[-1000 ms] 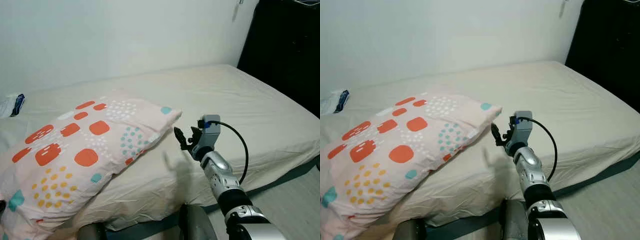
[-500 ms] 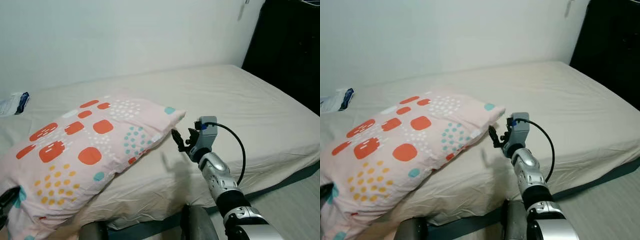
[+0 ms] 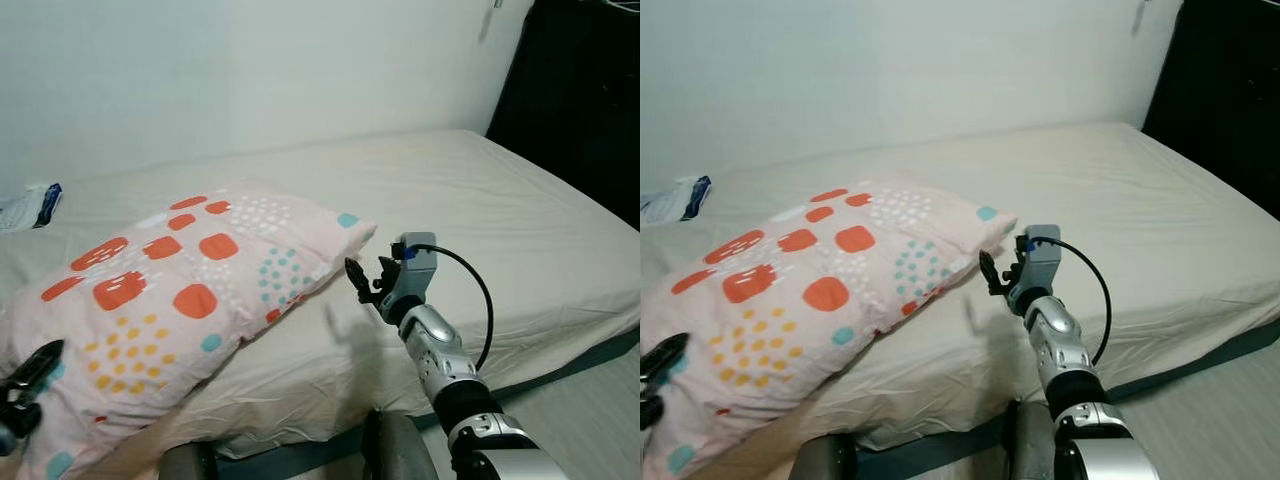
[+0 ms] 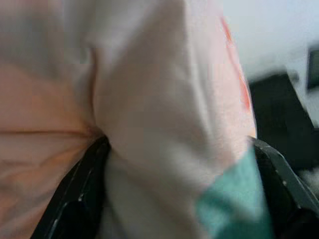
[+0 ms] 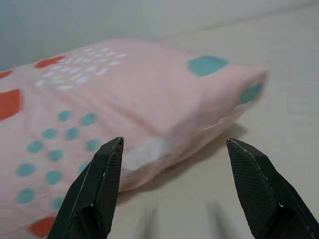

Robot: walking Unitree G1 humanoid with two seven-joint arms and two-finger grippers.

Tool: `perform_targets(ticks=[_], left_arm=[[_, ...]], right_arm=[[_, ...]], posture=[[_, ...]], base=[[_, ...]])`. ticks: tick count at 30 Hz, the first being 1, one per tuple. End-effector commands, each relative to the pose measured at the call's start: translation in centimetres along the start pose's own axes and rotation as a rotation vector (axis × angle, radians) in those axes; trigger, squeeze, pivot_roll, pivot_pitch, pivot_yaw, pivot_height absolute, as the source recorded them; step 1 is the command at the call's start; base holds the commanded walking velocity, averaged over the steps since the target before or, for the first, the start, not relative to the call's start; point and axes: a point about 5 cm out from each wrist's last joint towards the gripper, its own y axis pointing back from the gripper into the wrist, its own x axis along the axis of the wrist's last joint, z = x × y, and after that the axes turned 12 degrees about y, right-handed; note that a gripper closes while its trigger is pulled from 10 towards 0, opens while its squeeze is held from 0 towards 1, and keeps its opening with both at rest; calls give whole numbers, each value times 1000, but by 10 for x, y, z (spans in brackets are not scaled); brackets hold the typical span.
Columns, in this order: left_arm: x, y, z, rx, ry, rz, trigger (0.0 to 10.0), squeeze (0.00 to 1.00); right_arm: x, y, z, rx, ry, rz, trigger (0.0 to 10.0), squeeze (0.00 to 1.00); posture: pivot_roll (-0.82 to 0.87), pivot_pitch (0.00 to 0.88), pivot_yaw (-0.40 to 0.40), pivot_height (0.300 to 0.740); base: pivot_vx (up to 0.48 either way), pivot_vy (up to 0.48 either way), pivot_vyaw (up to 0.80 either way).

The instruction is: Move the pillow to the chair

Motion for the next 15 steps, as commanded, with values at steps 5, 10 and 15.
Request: perform_targets(ticks=[5, 10, 15], left_arm=[[-34, -41, 13, 8, -133, -147, 10000, 0], [-46, -69, 23, 26, -203, -151, 10000, 0], [-50, -97, 34, 88, -238, -84, 5137, 0]], right_arm=[[-1, -1, -4, 15, -4, -15, 10000, 0], [-1, -2, -4, 18, -1, -16, 10000, 0], [-1, -1, -4, 11, 1, -12, 10000, 0]], posture=[[46, 0, -62, 535], [37, 0, -56, 535], [29, 0, -48, 535]], base=[[0, 0, 0], [0, 0, 0], [0, 0, 0]])
